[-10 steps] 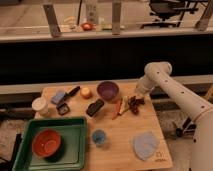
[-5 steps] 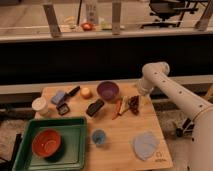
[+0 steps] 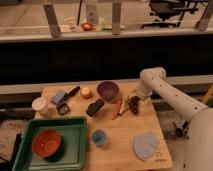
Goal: Place grapes in plastic cup
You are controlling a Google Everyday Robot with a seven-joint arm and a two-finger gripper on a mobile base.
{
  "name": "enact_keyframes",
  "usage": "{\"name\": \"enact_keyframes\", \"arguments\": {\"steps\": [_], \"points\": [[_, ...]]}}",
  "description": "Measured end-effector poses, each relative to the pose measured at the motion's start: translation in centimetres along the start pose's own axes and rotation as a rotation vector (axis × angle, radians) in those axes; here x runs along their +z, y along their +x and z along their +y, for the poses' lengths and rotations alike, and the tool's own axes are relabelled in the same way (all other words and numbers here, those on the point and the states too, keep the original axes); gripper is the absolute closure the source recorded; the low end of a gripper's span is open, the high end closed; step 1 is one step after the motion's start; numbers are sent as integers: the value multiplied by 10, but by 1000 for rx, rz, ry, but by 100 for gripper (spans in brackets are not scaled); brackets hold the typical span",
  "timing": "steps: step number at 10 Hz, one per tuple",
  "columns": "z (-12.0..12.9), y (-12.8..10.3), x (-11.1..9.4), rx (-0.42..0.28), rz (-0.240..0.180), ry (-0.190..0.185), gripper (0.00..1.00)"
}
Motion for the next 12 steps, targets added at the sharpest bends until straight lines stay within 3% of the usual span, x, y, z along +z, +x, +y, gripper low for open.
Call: {"name": "enact_keyframes", "arguments": {"steps": [5, 7, 12], "points": [[7, 6, 9, 0, -32, -24, 87], [8, 7, 7, -3, -43, -23, 99], [2, -6, -33, -75, -27, 0, 100]]}}
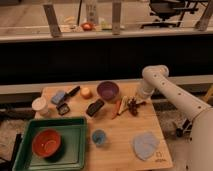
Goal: Place grapes in plastic cup
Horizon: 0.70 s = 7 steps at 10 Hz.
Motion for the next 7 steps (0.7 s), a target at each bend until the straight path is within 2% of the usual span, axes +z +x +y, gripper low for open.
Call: {"name": "enact_keyframes", "arguments": {"steps": [7], "points": [[-7, -22, -51, -118, 41, 38, 100]]}}
